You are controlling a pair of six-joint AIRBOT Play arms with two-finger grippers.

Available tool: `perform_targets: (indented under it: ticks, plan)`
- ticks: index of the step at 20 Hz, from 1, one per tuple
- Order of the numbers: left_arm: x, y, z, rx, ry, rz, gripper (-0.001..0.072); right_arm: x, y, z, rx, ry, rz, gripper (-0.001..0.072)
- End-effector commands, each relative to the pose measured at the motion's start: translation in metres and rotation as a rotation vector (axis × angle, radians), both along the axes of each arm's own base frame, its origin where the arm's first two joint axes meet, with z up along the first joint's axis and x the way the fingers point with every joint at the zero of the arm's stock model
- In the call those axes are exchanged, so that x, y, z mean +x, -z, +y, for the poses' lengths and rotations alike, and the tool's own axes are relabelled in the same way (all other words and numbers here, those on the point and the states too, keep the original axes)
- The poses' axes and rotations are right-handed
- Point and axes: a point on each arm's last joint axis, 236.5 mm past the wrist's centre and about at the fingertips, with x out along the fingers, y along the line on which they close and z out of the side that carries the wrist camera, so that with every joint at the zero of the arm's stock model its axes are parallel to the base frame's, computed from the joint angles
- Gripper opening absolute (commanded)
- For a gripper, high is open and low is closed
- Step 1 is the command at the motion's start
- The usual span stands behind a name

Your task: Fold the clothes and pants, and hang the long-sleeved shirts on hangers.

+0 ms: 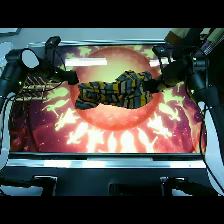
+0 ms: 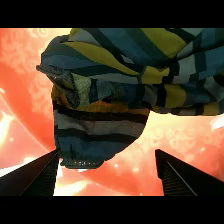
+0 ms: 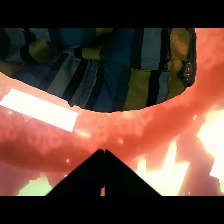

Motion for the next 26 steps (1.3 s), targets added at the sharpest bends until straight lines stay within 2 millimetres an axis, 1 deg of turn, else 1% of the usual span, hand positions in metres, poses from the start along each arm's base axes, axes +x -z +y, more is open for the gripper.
perform_targets:
  ticks: [1, 3, 4, 6, 7, 8, 9, 10, 11, 12, 13, 14, 15, 16, 18, 20, 22, 24, 26]
  plan:
    - [0.003, -0.002, -0.001, -0.003, -0.002, -0.014, 0.0676, 0.0, 0.0, 0.0, 0.0, -0.001, 0.002, 0.0029]
    - [0.001, 0.0, 0.0, 0.0, 0.0, -0.003, 0.0676, -0.002, 0.001, 0.001, 0.002, -0.002, 0.01, 0.003]
    - [0.002, 0.0, 0.002, -0.008, -0.019, 0.001, 0.0676, -0.007, 0.003, 0.001, 0.005, 0.007, 0.032, 0.0032]
    - [0.003, 0.007, 0.02, -0.012, -0.076, 0.03, 0.0678, -0.016, 0.006, -0.001, 0.018, 0.052, 0.084, 0.0032]
    - [0.004, 0.017, 0.036, -0.01, -0.11, 0.056, 0.0678, -0.024, 0.006, -0.002, 0.01, 0.049, 0.111, 0.0035]
    - [0.003, 0.032, 0.053, -0.02, -0.147, 0.091, 0.0678, -0.03, 0.006, -0.006, -0.003, 0.047, 0.129, 0.0035]
    - [0.001, 0.05, 0.066, -0.067, -0.194, 0.134, 0.0678, -0.033, 0.003, -0.007, -0.005, 0.047, 0.133, 0.0036]
    - [0.001, 0.068, 0.076, -0.133, -0.24, 0.17, 0.0678, -0.035, 0.0, -0.007, -0.003, 0.046, 0.127, 0.0037]
    - [0.0, 0.086, 0.081, -0.208, -0.258, 0.194, 0.0678, -0.039, -0.003, -0.008, -0.004, 0.044, 0.13, 0.0062]
    - [0.0, 0.1, 0.083, -0.275, -0.26, 0.208, 0.0678, -0.043, -0.006, -0.009, -0.005, 0.042, 0.135, 0.0114]
    - [0.0, 0.112, 0.083, -0.337, -0.259, 0.223, 0.0678, -0.046, -0.009, -0.009, -0.007, 0.04, 0.138, 0.0222]
    - [0.0, 0.124, 0.082, -0.372, -0.248, 0.237, 0.0678, -0.049, -0.012, -0.01, -0.006, 0.039, 0.136, 0.0363]
    - [0.001, 0.135, 0.081, -0.387, -0.241, 0.255, 0.0678, -0.051, -0.018, -0.009, 0.002, 0.037, 0.126, 0.0472]
    - [0.001, 0.147, 0.08, -0.385, -0.235, 0.271, 0.0678, -0.053, -0.024, -0.008, 0.009, 0.035, 0.111, 0.0483]
    - [-0.002, 0.171, 0.073, -0.372, -0.203, 0.311, 0.0678, -0.057, -0.041, -0.009, 0.021, 0.035, 0.066, 0.0483]
    - [-0.005, 0.19, 0.067, -0.369, -0.191, 0.344, 0.0677, -0.062, -0.059, -0.01, 0.033, 0.037, 0.016, 0.0483]
    - [-0.006, 0.197, 0.057, -0.387, -0.172, 0.355, 0.0675, -0.068, -0.075, -0.013, 0.042, 0.046, -0.025, 0.0483]
    - [-0.008, 0.205, 0.046, -0.397, -0.156, 0.375, 0.0674, -0.07, -0.097, -0.013, 0.073, 0.072, -0.096, 0.0484]
    - [-0.012, 0.212, 0.037, -0.398, -0.143, 0.394, 0.0665, -0.065, -0.129, -0.019, 0.112, 0.132, -0.22, 0.0483]
